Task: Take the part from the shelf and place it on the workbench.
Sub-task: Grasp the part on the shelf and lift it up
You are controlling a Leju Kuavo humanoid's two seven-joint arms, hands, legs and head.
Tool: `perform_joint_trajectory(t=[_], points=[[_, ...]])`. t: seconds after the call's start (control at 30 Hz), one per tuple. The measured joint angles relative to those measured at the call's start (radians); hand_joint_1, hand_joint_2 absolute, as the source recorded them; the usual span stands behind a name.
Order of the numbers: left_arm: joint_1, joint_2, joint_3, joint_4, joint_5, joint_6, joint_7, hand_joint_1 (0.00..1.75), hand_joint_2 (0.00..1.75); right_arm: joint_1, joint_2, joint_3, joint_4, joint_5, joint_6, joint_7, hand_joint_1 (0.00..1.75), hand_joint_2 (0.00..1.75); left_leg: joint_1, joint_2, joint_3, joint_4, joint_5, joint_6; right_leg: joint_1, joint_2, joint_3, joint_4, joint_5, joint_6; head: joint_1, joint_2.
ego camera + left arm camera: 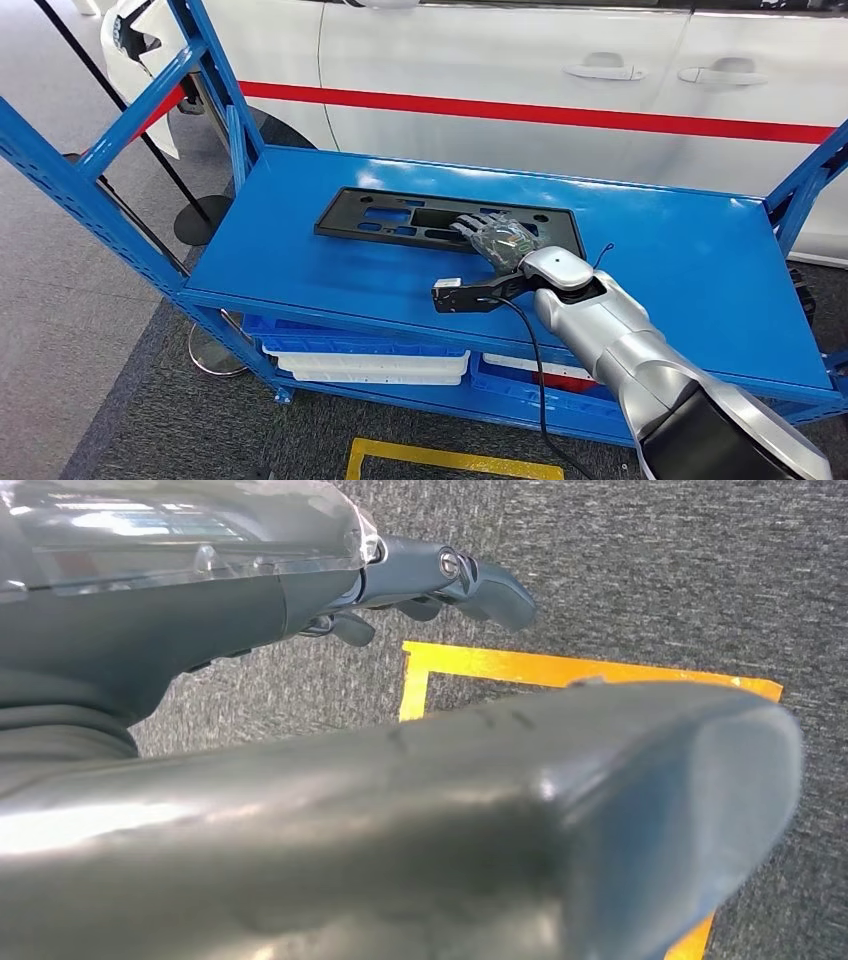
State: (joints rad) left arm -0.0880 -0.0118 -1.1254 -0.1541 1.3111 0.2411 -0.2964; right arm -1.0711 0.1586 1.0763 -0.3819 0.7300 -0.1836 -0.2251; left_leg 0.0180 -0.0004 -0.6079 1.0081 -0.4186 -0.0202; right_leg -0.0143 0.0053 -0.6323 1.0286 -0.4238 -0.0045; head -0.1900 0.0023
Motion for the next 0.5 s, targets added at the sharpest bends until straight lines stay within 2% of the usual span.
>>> perform_joint_trajectory(t=[0.5], points=[[0.000,0.000,0.000,0.000,0.000,-0.004,-0.004,0.00,0.00,0.009,-0.014,0.000,0.000,-0.004,-0.006,-0.005,0.00,1.75,0.000,0.000,0.000,0.003,-0.002,0.002,0.000,0.000,0.001,0.000,0.000,0.001,0.000,0.000]])
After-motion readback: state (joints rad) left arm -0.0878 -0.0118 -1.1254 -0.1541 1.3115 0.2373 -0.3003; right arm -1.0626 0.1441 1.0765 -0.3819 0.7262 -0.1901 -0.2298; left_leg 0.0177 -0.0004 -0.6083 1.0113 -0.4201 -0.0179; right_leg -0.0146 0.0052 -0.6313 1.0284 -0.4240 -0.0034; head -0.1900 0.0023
